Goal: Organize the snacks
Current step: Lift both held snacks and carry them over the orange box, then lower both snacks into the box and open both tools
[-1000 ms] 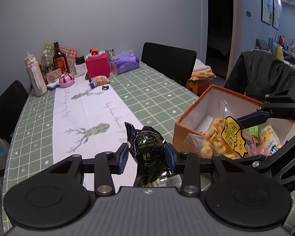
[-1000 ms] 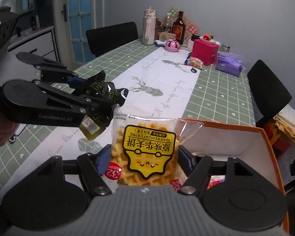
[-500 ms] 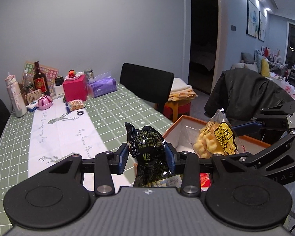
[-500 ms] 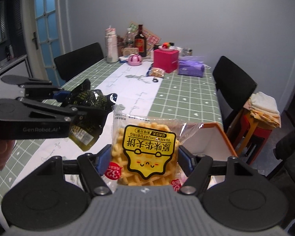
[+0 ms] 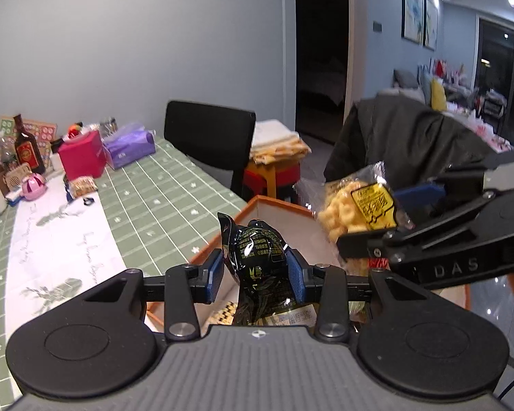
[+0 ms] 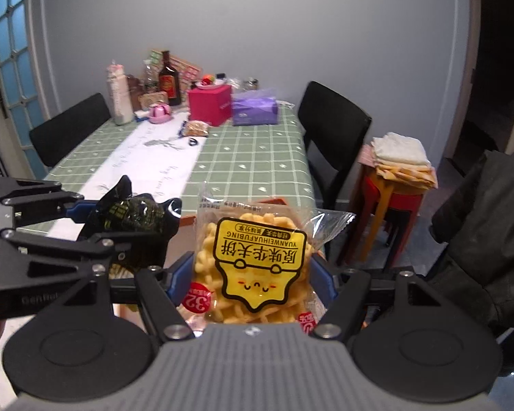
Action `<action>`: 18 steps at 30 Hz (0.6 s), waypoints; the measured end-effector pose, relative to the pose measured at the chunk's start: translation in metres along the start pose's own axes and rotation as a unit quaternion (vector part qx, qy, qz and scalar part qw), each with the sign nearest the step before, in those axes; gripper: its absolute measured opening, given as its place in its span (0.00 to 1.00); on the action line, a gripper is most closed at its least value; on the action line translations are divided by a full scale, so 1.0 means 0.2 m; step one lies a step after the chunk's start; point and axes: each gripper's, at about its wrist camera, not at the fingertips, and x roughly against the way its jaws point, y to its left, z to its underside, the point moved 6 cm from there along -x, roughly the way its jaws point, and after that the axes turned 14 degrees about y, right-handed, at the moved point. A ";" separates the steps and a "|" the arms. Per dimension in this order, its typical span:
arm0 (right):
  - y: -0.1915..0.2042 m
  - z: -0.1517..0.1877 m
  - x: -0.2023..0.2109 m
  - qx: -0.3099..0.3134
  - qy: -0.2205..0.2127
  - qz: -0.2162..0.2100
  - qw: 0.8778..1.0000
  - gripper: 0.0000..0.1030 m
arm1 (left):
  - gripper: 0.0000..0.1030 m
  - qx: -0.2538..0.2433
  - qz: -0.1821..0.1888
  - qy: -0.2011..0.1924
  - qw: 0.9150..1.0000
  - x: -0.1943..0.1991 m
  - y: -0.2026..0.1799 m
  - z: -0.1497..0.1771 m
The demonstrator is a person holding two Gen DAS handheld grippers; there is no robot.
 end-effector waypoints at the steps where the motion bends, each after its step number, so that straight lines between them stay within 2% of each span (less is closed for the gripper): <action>1: -0.01 0.00 -0.02 -0.001 0.005 0.005 1.000 0.66 | 0.44 0.002 0.002 0.005 1.000 -0.03 0.00 0.01; 6: -0.05 0.03 -0.14 -0.004 0.034 0.025 0.999 0.66 | 0.44 0.006 0.008 0.029 1.000 -0.17 0.00 0.03; 10: -0.06 0.05 -0.24 0.003 0.058 0.032 0.998 0.66 | 0.44 0.002 -0.001 0.051 0.999 -0.26 0.01 0.06; 18: -0.05 0.04 -0.33 0.008 0.061 0.037 0.997 0.66 | 0.44 0.021 -0.005 0.074 0.997 -0.35 0.06 0.07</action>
